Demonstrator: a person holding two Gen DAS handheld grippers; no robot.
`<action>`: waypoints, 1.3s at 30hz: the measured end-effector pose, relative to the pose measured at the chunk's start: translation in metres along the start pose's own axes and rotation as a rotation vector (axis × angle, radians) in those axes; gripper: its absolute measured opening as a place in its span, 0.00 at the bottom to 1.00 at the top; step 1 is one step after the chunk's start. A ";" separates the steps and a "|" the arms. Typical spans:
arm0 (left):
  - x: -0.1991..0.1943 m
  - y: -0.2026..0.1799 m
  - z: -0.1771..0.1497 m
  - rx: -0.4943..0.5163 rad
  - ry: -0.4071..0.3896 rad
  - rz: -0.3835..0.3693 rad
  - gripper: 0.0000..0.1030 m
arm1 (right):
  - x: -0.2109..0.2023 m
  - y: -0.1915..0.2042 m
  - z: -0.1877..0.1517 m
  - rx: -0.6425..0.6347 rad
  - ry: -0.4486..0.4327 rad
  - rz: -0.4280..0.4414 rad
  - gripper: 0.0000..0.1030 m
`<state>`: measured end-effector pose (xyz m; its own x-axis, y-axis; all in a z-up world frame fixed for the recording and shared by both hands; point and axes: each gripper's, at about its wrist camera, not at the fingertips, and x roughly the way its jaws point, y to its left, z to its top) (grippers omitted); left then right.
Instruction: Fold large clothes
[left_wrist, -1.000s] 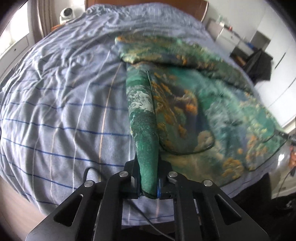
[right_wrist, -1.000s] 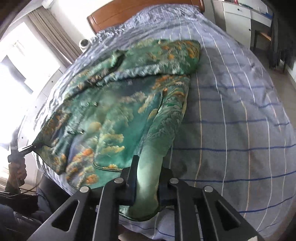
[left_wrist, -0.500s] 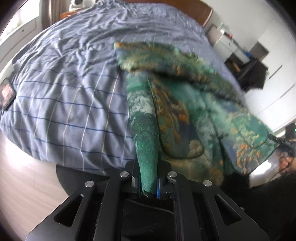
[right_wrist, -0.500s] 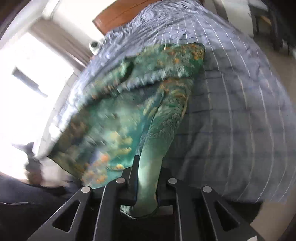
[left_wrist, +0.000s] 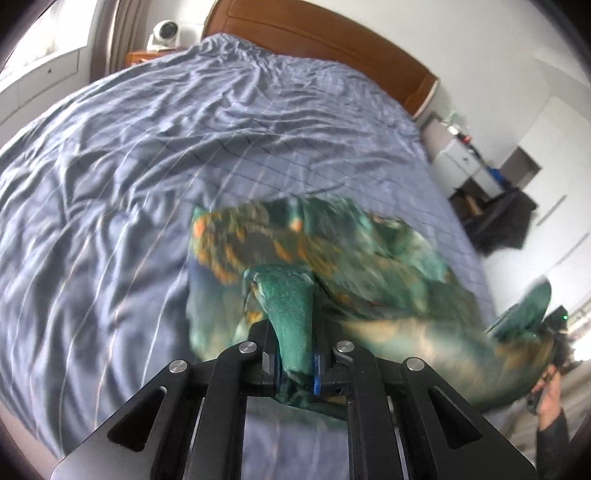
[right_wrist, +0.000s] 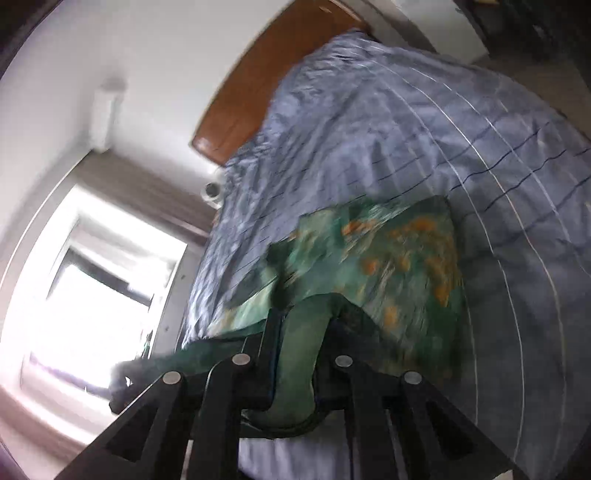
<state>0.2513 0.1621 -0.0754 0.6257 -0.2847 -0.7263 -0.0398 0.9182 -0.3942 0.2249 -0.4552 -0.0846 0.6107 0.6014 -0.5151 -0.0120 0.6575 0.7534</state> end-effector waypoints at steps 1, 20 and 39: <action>0.016 0.000 0.009 -0.007 0.000 0.013 0.16 | 0.016 -0.013 0.011 0.028 -0.001 -0.021 0.13; 0.085 0.003 0.019 0.237 0.137 0.069 0.95 | 0.088 -0.006 0.060 -0.157 0.139 -0.345 0.73; 0.063 -0.055 0.090 0.278 -0.146 0.303 0.07 | 0.088 0.118 0.071 -0.656 -0.123 -0.661 0.11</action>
<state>0.3632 0.1184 -0.0492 0.7222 0.0327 -0.6909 -0.0395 0.9992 0.0061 0.3336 -0.3568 -0.0123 0.7321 -0.0130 -0.6810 -0.0538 0.9956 -0.0768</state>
